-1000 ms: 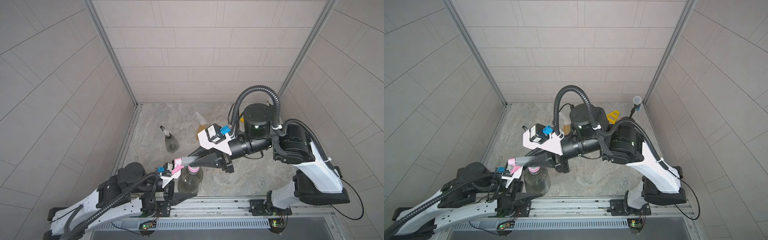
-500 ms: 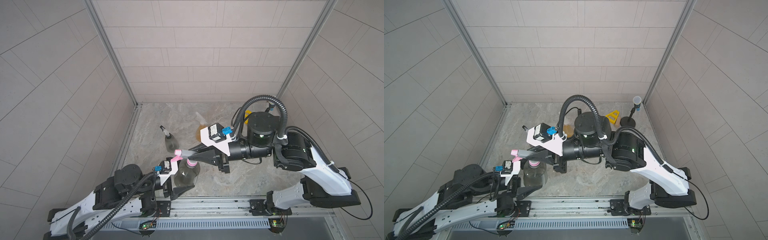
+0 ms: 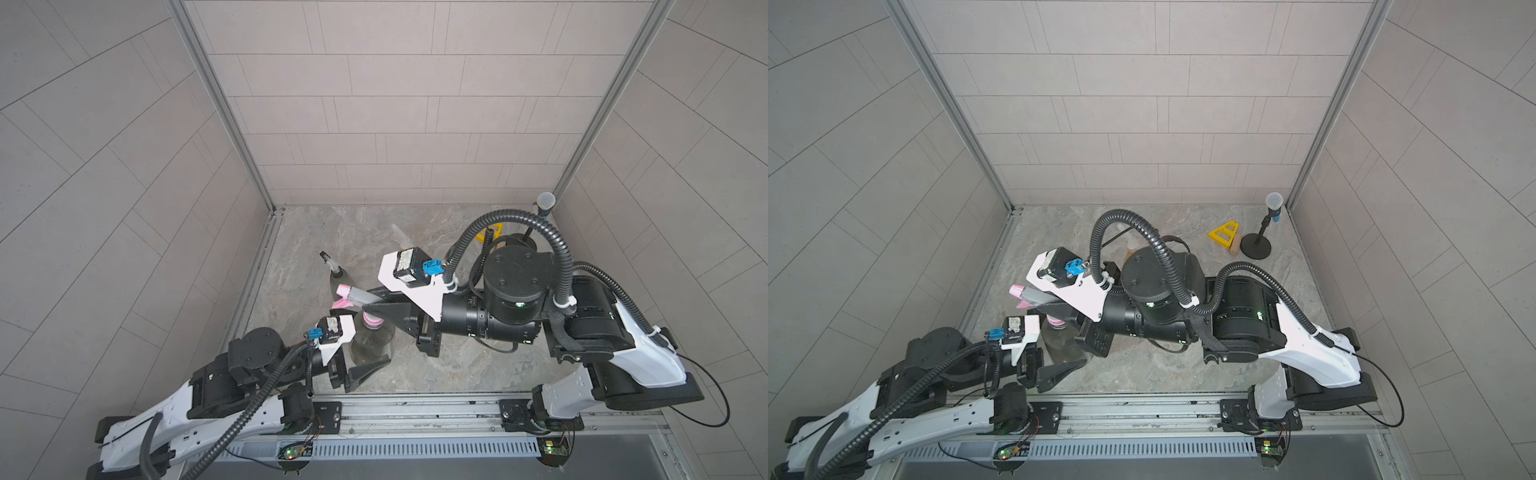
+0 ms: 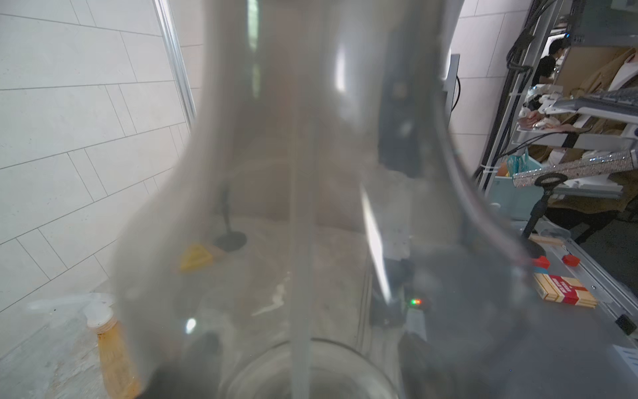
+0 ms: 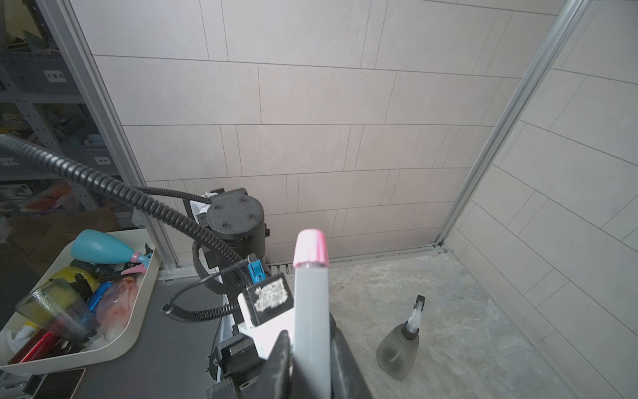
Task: Attach spray nozzles to spray bottles
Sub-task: Screw the spray nozzle on the spray bottle.
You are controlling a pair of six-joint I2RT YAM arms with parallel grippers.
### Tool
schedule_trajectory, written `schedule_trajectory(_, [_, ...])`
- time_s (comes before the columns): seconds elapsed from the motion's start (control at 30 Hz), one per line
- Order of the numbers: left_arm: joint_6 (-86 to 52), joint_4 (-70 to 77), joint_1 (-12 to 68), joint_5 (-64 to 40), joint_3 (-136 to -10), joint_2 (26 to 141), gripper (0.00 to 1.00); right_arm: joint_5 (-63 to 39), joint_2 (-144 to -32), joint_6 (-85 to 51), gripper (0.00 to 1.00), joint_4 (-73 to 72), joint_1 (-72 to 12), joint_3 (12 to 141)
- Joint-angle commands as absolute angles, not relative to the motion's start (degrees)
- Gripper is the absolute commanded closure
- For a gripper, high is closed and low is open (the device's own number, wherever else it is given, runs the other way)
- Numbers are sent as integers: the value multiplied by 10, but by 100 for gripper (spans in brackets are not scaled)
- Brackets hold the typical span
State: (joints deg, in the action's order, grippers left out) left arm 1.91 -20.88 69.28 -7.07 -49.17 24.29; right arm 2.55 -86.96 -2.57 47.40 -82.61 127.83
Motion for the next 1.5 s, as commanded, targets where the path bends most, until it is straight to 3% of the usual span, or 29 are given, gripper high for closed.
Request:
schedule_trajectory(0.0, [4,-149,691,-70,-502,234,100,44,-858,-14,59,489,-832,1289])
schedule_trajectory(0.07, [2,-153,690,-70,-504,235,100,39,-851,-7,50,485,-832,1293])
schedule_trajectory(0.23, [0,-155,690,-74,-501,230,100,11,-772,0,43,406,-828,1178])
schedule_trajectory(0.43, [-3,-169,691,-89,-505,236,100,-194,-715,-41,40,324,-738,1048])
schedule_trajectory(0.7, [0,-215,691,-71,-521,256,100,-261,-751,-51,40,314,-690,1061])
schedule_trajectory(1.0, [0,-225,691,-49,-520,265,100,-265,-771,-61,45,293,-690,1075])
schedule_trajectory(1.47, [1,-220,691,-39,-519,262,100,-263,-771,-72,73,286,-689,1052])
